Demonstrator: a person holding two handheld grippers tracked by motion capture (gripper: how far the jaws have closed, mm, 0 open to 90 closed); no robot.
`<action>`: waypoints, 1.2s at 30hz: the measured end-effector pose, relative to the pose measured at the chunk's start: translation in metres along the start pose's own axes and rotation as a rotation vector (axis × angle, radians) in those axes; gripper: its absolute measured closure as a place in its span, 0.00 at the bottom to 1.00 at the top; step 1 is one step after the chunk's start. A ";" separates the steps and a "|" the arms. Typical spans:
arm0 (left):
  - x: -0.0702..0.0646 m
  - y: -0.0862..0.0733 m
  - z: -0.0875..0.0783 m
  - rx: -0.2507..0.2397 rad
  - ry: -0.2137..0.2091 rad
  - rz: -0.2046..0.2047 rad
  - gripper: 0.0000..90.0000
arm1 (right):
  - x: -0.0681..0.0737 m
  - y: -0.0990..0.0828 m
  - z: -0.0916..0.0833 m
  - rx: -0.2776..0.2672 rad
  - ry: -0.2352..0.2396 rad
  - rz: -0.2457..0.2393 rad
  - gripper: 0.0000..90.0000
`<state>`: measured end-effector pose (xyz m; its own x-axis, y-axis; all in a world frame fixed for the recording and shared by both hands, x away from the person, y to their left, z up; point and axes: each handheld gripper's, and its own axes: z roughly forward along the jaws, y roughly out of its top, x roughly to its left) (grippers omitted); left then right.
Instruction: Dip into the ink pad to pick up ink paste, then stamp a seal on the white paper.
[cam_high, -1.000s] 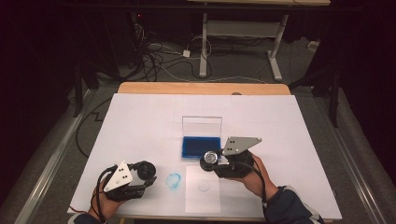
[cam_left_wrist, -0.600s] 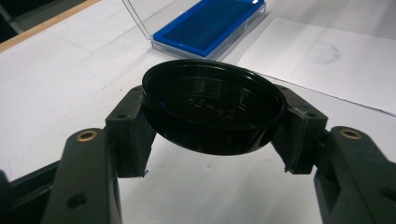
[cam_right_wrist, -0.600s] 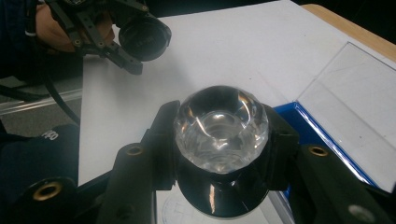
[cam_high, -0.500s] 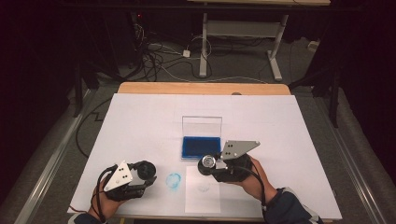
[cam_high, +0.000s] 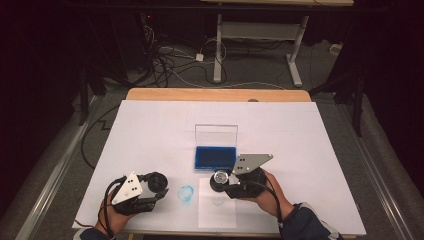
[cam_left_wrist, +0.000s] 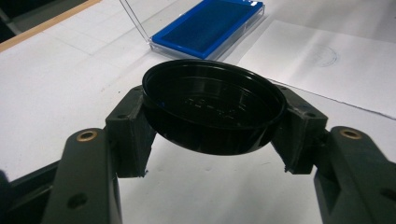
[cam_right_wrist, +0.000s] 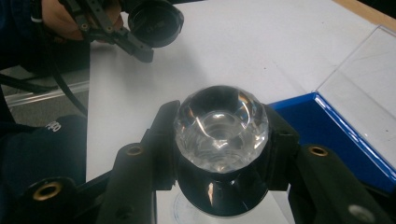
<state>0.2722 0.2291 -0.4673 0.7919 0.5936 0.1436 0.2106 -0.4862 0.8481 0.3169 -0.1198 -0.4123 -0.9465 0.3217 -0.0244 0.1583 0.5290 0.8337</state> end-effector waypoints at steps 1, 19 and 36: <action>0.000 0.000 0.000 -0.001 -0.001 -0.001 0.40 | 0.001 -0.001 0.001 0.004 0.004 -0.004 0.63; -0.002 0.003 -0.001 -0.006 0.005 0.014 0.40 | 0.010 -0.022 0.023 0.098 0.049 0.008 0.63; -0.003 0.003 -0.001 0.002 0.005 0.019 0.40 | 0.007 -0.037 0.036 0.150 0.063 0.022 0.63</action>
<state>0.2702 0.2266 -0.4652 0.7932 0.5870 0.1624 0.1964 -0.4989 0.8441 0.3147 -0.1088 -0.4627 -0.9574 0.2871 0.0311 0.2146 0.6351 0.7420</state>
